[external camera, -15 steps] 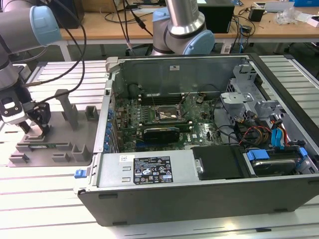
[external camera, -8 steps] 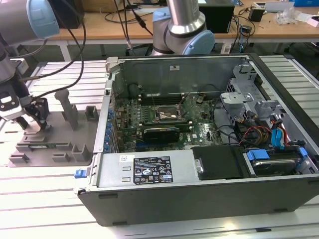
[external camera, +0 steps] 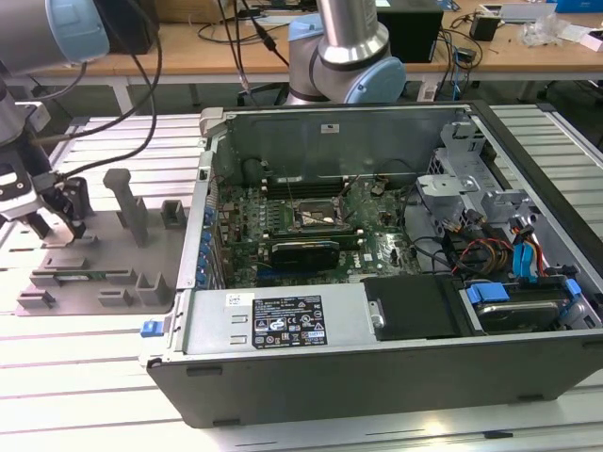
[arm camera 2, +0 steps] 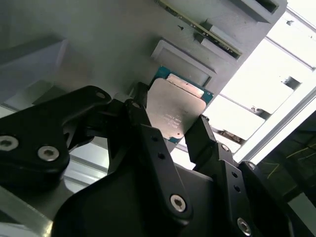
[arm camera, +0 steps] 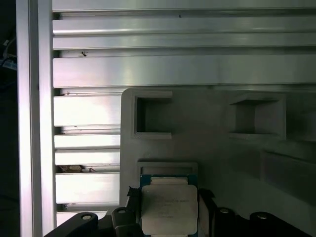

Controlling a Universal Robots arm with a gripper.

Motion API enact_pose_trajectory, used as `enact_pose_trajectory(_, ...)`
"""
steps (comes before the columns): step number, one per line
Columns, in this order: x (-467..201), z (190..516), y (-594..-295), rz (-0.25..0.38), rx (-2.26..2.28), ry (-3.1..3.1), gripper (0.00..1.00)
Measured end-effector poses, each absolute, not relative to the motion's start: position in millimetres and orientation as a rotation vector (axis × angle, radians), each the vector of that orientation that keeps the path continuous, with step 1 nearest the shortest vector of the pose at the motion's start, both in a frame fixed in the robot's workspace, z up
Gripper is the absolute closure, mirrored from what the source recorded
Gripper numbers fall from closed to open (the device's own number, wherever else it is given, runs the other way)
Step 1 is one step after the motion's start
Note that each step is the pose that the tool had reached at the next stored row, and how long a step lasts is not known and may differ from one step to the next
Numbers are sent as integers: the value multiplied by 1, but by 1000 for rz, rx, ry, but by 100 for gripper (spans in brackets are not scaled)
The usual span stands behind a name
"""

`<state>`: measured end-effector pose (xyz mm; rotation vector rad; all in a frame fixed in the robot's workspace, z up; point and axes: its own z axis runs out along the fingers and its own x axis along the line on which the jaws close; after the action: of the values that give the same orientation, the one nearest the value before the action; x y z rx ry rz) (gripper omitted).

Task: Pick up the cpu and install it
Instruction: 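Pick up the cpu and move it towards the insertion slot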

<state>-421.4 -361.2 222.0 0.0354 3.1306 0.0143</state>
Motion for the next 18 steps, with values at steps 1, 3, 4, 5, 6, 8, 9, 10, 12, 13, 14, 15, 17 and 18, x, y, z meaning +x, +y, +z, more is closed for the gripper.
enact_pose_trajectory(1,-421,224,-361,14,35,3131,45)
enact_pose_trajectory(3,-421,228,-360,14,35,3131,45)
enact_pose_trajectory(4,-421,230,-360,14,36,3130,45)
enact_pose_trajectory(5,-421,232,-360,14,36,3131,45)
enact_pose_trajectory(6,-421,234,-359,14,35,3131,45)
enact_pose_trajectory(8,-421,239,-358,14,35,3130,45)
enact_pose_trajectory(9,-421,240,-358,14,35,3131,45)
enact_pose_trajectory(10,-421,241,-358,14,35,3131,45)
enact_pose_trajectory(12,-421,245,-357,14,35,3131,45)
enact_pose_trajectory(13,-421,247,-357,14,35,3130,45)
enact_pose_trajectory(14,-421,249,-356,14,36,3131,45)
enact_pose_trajectory(15,-421,251,-356,14,35,3131,45)
enact_pose_trajectory(17,-421,255,-355,14,35,3131,45)
enact_pose_trajectory(18,-421,257,-355,14,35,3131,45)
